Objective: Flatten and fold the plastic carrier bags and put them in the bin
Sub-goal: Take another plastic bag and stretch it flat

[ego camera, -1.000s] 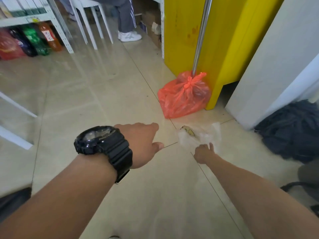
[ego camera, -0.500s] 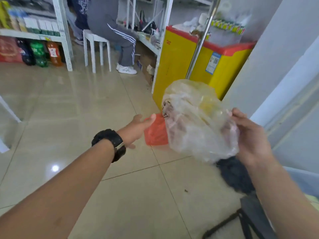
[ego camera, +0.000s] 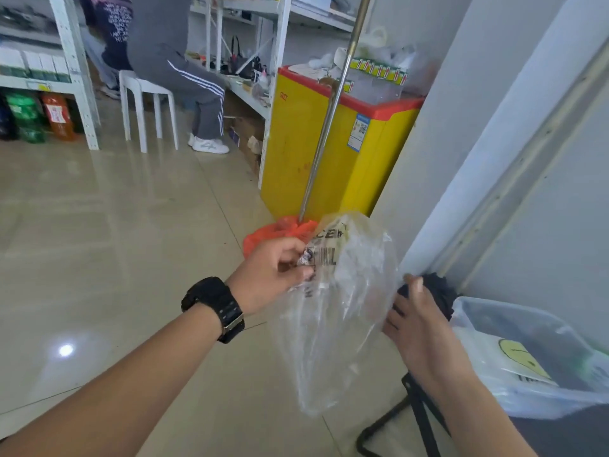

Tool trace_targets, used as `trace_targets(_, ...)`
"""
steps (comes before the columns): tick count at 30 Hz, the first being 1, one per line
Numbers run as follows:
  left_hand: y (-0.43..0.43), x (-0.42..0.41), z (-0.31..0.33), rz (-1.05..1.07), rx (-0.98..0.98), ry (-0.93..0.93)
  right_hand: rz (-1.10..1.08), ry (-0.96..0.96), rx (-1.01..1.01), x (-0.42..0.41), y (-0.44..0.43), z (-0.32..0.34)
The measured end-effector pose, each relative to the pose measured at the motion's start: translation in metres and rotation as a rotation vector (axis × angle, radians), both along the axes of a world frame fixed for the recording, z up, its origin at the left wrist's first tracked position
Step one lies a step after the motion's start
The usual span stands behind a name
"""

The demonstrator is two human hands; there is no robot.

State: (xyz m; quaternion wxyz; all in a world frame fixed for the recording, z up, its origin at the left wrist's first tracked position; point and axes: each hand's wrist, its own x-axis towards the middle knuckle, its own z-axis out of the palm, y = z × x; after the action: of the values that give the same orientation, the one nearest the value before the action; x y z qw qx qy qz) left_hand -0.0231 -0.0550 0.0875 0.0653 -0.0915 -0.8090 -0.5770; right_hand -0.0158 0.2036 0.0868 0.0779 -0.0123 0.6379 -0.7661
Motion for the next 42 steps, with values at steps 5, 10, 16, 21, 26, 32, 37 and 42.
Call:
trace_targets(5, -0.005, -0.007, -0.002, 0.119, 0.055, 0.038, -0.200, -0.095, 0.059, -0.016, 0.002, -0.003)
trace_targets(10, -0.033, -0.025, 0.003, 0.415, 0.201, 0.061, -0.392, -0.173, 0.010, -0.040, 0.021, 0.005)
trace_targets(16, -0.028, -0.034, -0.006, 0.395, 0.109, 0.092, -0.409, -0.067, 0.365, -0.046, 0.012, 0.004)
trace_targets(21, -0.012, -0.031, -0.001, 0.442, -0.035, 0.111, -0.392, -0.148, 0.369, -0.048, 0.022, -0.002)
trace_targets(26, -0.015, -0.031, -0.002, 0.456, -0.064, 0.095, -0.514, -0.121, 0.525, -0.057, 0.038, -0.010)
trace_targets(32, 0.004, -0.020, -0.006, 0.175, -0.205, 0.122, 0.041, 0.178, 0.493, -0.035, 0.001, -0.004)
trace_targets(37, 0.000, -0.019, -0.007, -0.027, -0.191, -0.038, 0.041, 0.100, 0.268, -0.038, 0.001, -0.007)
trace_targets(42, -0.017, -0.019, -0.008, -0.092, -0.076, -0.193, -0.245, 0.037, 0.182, -0.050, 0.018, -0.005)
